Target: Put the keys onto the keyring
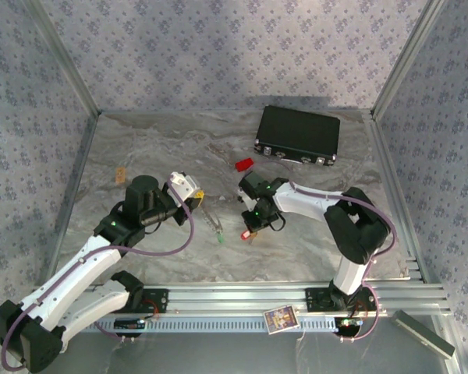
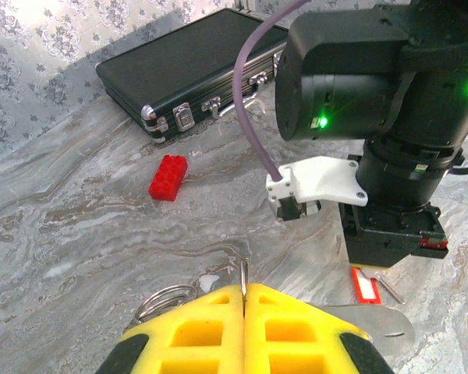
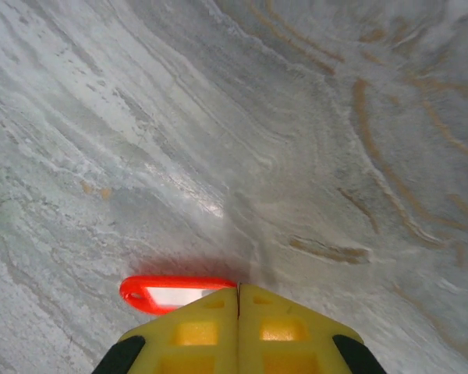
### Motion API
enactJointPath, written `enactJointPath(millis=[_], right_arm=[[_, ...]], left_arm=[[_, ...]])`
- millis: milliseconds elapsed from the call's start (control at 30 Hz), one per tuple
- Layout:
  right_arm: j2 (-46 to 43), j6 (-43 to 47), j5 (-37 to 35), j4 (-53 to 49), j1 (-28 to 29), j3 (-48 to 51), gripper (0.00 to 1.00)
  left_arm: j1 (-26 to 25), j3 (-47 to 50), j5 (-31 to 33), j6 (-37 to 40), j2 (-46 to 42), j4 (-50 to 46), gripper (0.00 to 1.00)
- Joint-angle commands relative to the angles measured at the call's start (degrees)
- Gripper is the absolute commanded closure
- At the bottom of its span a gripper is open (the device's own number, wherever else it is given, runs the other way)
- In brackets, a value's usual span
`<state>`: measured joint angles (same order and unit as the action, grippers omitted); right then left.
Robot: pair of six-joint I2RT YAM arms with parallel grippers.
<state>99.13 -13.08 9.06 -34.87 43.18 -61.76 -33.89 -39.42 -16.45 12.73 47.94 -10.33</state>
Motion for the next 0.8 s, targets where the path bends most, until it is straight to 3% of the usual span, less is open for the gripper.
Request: enactJointPath(millis=[0, 367, 533, 767], right_arm=[[-6.1, 4.4, -4.8, -0.4, 0.7, -0.6, 1.00], [-21.2, 18.9, -12.7, 13.3, 3.0, 3.7, 1.00], [-29.1, 28.4, -9.6, 23.1, 4.4, 8.7, 1.00], [-33.2, 38.4, -3.7, 26.5, 5.4, 10.1, 1.00]], left_arm=[[-0.4, -0.1, -0.7, -1.6, -0.9, 1.7, 1.00], [-0.4, 0.3, -6.0, -5.1, 0.3, 1.3, 1.00], [-0.6, 0.4, -9.1, -5.5, 1.8, 1.2, 1.00], [-1.3, 0.0, -11.6, -5.4, 2.7, 1.5, 1.00]])
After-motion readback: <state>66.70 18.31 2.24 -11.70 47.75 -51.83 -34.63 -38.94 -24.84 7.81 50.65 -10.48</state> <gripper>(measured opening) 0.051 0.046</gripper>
